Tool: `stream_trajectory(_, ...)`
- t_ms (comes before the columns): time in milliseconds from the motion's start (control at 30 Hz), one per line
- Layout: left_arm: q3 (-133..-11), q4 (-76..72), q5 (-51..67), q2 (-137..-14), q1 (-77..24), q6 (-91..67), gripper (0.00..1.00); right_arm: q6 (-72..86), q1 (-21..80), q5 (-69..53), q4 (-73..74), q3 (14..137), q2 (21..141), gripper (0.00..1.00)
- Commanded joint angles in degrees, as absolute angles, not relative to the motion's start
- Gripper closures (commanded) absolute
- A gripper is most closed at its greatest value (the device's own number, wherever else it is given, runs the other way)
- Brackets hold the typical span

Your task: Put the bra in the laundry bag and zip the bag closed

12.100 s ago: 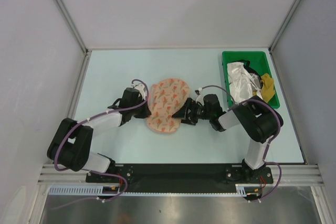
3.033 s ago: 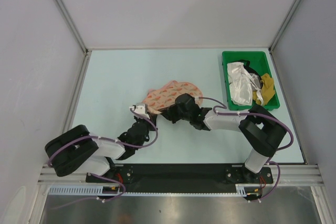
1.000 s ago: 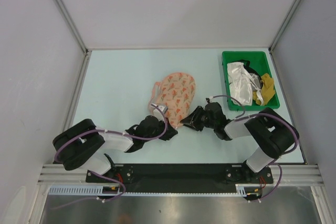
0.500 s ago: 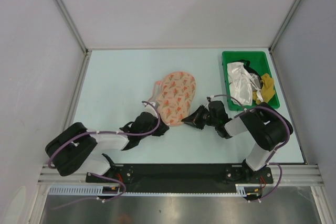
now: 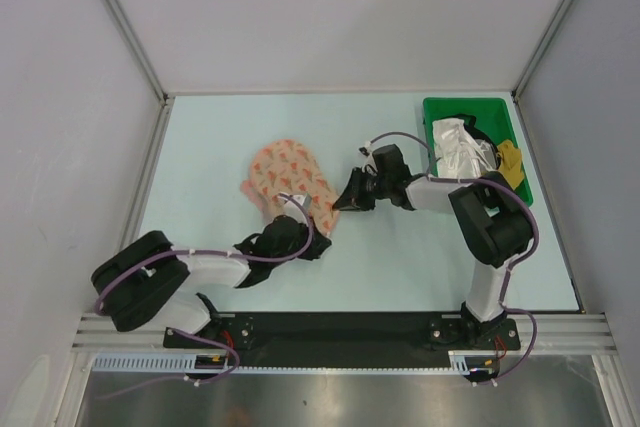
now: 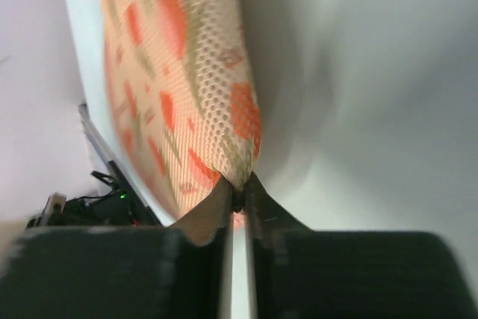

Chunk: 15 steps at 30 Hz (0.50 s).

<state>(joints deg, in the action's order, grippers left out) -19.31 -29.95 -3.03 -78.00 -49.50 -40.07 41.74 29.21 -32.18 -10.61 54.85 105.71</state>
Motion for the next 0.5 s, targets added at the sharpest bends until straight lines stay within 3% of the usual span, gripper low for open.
stream_trajectory(0, -24.07, -30.32, 1.84, -84.19, -53.17, -43.15, 1.00, 36.12, 26.63, -26.89, -1.69, 60.91, 108.19, 0.75)
stream_trajectory(33, -24.95, -30.50, 1.85, -85.16, -53.17, -43.33, 1.00, 37.34, 26.63, -26.81, -1.67, 59.86, 107.67, 0.60)
stream_trajectory(133, -28.03, -29.45, 1.58, -87.80, -53.17, -42.72, 1.00, 42.52, 26.54, -27.95, -7.10, 50.76, 103.11, 0.45)
stream_trajectory(267, -29.71, -29.44, 2.11, -88.86, -53.17, -42.36, 1.00, 50.35, 27.07, -31.36, -18.52, 41.23, 98.09, 0.44)
stream_trajectory(467, -28.74, -28.92, 1.85, -87.72, -53.17, -42.19, 1.00, 56.40, 29.79, -32.52, -28.64, 39.55, 101.42, 0.50)
